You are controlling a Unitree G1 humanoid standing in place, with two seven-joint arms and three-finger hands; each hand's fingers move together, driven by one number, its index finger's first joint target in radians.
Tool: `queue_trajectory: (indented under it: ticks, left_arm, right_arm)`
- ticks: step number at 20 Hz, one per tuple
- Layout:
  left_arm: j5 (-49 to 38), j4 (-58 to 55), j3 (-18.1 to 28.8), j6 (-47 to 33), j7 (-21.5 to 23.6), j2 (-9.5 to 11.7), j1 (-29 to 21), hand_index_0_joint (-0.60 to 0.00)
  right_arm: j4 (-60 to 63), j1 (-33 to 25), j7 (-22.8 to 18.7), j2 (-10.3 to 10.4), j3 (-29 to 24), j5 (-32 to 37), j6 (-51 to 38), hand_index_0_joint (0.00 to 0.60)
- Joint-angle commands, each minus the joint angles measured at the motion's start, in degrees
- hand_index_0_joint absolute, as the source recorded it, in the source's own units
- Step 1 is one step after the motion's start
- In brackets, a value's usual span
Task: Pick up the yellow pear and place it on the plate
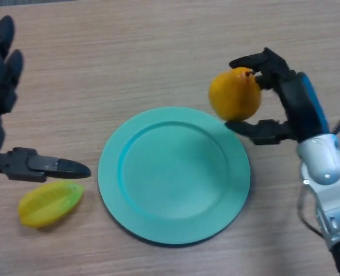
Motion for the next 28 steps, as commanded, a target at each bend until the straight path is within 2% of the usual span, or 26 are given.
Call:
queue_trajectory:
  ticks: [1,4,5,9,11,15,16,17,18,19,20,21,23,28]
  left_arm:
    - [0.8,-1.1,1.4,-6.3,1.3,3.1,-2.8,0.0]
    - [0.6,-1.0,0.8,-6.0,1.2,2.8,-3.3,0.0]
    - [0.0,-1.0,1.2,-6.1,0.8,2.9,-3.2,0.0]
    - [-0.8,-2.0,2.6,-5.7,0.0,3.1,-2.0,0.0]
    - [-1.2,-2.8,3.1,-5.8,0.5,2.9,-1.6,0.0]
    - [-0.1,-3.4,3.2,-5.6,0.7,2.8,-0.8,0.0]
    - [0.0,-3.4,3.2,-5.5,0.7,2.8,-0.8,0.0]
    - [0.3,-3.5,3.1,-5.7,0.6,2.8,-0.7,0.0]
    - [0.7,-3.6,3.0,-5.7,0.5,2.8,-0.5,0.0]
    - [1.6,-4.0,2.8,-5.7,0.1,2.6,-0.2,0.0]
    - [2.5,-4.5,2.5,-5.6,-0.7,2.5,0.2,0.0]
    - [4.2,-4.8,2.2,-6.4,-1.6,2.4,0.5,0.0]
    - [4.8,-4.7,1.9,-6.4,-1.8,2.0,0.3,0.0]
    - [5.6,-4.7,1.4,-6.8,-1.8,1.8,0.1,0.0]
  right_arm:
    - [-5.2,-1.6,-7.1,-0.7,2.5,10.5,-0.9,0.6]
    - [-2.3,-0.9,-13.3,-0.5,10.0,15.6,-2.6,0.6]
    - [-1.6,-0.2,-15.7,-0.5,13.0,19.6,-3.3,0.6]
    - [2.6,0.5,-20.2,-0.5,17.5,20.2,-3.5,0.6]
    - [2.4,1.2,-21.5,-0.5,19.6,19.4,-0.4,0.6]
    - [-1.7,2.5,-20.4,-0.5,22.2,21.0,5.1,0.6]
    - [-1.7,2.5,-20.4,-0.5,22.3,21.1,5.2,0.551]
    - [-2.1,2.8,-20.2,-0.5,22.4,21.4,5.6,0.4]
    - [-2.6,3.1,-19.9,-0.5,22.4,21.7,6.0,0.302]
    - [-4.9,4.1,-17.5,-0.5,22.1,23.4,7.4,0.151]
    - [-7.6,5.1,-14.3,-0.5,21.2,25.0,9.1,0.051]
    - [-10.7,6.0,-10.0,-0.5,19.2,24.7,10.9,0.0]
    - [-14.4,6.6,-6.6,-0.5,16.2,21.7,12.1,0.0]
    - [-21.9,7.9,-1.7,-0.5,11.2,20.0,14.9,0.0]
